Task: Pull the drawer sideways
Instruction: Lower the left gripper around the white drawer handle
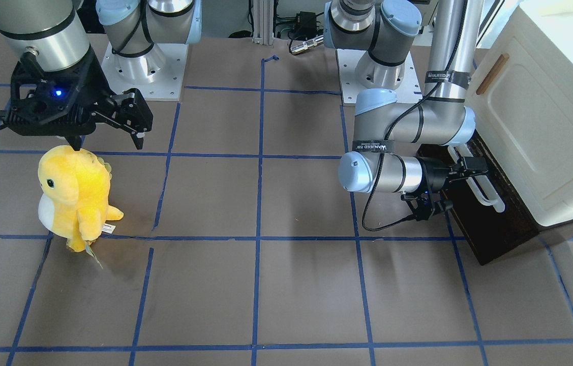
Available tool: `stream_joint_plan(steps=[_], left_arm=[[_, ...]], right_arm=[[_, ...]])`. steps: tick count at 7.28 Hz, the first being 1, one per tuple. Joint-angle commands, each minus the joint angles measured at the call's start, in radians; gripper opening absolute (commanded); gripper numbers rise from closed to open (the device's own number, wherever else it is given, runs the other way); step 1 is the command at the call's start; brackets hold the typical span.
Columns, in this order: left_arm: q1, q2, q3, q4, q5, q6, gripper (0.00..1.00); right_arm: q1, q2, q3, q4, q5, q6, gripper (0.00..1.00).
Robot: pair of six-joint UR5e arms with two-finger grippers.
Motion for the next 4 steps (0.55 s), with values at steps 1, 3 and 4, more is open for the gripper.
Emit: stream_joint_plan(steps=[1, 3, 4], left_arm=[[-0.006, -0.001, 0.000, 0.000, -0.001, 0.003, 0.86], [-0.009, -0.001, 0.002, 0.000, -0.001, 0.000, 0.75], [-0.009, -0.002, 0.002, 0.000, -0.001, 0.002, 0.71]], right_arm=[[0.000, 0.000, 0.000, 0.000, 0.000, 0.000, 1.00], [0.000, 0.000, 0.000, 0.000, 0.000, 0.000, 1.00], [0.000, 0.000, 0.000, 0.000, 0.000, 0.000, 1.00]])
